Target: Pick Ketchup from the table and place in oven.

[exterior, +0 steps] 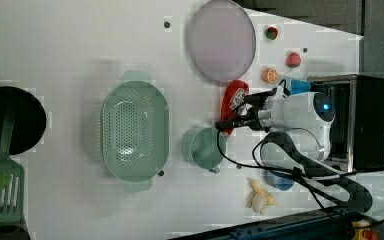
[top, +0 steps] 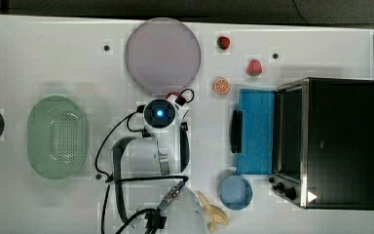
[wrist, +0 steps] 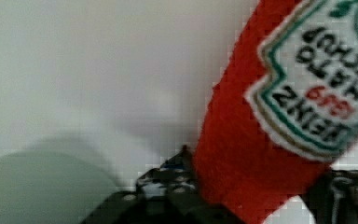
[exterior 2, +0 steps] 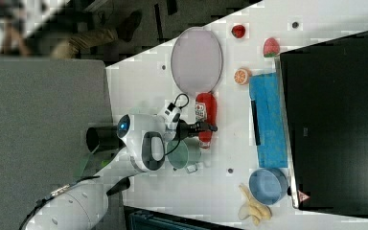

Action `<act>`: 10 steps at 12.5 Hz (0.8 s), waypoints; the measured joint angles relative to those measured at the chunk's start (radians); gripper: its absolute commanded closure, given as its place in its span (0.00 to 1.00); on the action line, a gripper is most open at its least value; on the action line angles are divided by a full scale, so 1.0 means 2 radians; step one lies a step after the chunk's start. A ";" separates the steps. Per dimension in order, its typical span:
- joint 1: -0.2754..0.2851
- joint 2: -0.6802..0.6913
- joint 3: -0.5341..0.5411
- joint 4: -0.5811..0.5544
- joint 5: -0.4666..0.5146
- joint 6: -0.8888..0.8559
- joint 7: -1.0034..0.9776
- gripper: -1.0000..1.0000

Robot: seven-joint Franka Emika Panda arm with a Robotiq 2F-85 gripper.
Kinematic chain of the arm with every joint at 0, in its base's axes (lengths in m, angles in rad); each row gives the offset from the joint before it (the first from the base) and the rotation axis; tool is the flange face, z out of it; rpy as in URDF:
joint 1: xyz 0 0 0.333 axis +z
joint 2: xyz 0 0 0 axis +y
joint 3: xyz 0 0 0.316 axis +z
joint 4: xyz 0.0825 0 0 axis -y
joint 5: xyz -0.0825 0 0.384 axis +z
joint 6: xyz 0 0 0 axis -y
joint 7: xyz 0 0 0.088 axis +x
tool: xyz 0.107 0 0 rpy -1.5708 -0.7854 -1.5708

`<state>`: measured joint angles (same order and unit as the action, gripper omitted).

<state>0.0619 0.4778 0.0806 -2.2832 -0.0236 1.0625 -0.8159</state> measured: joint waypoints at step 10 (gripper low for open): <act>-0.009 -0.212 -0.030 0.002 -0.023 -0.214 -0.001 0.40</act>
<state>0.0438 0.0532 0.0201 -2.2793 -0.0689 0.6343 -0.8188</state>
